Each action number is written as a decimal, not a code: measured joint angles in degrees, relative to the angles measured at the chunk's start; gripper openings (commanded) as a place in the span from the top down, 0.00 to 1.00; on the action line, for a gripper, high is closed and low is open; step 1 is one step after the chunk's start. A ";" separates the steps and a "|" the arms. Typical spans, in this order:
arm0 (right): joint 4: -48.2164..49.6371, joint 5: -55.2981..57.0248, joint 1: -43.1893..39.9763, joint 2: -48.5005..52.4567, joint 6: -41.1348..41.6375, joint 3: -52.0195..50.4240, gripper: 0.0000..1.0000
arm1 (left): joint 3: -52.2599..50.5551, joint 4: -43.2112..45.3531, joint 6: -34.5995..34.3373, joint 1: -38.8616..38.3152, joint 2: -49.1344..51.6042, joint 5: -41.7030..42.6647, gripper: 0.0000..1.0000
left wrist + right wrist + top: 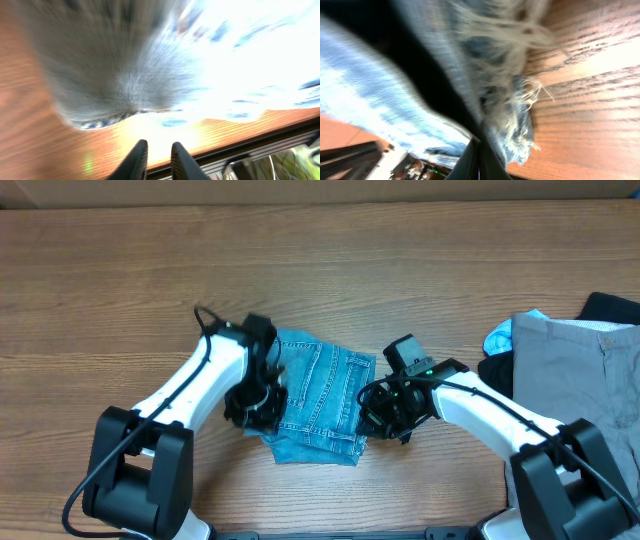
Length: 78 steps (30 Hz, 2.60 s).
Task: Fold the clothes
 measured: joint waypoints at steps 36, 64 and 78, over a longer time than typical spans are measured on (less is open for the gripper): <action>5.90 -0.83 -0.28 10.58 -7.34 5.42 0.96 | 7.28 9.70 13.31 10.47 16.46 15.65 0.20; 2.71 1.70 -0.02 -9.27 -7.89 7.50 0.96 | 16.81 5.70 16.20 25.46 20.22 23.41 0.96; 2.05 3.58 -0.37 -14.47 -7.63 8.33 0.96 | 25.05 25.90 -9.97 51.78 20.22 14.29 0.85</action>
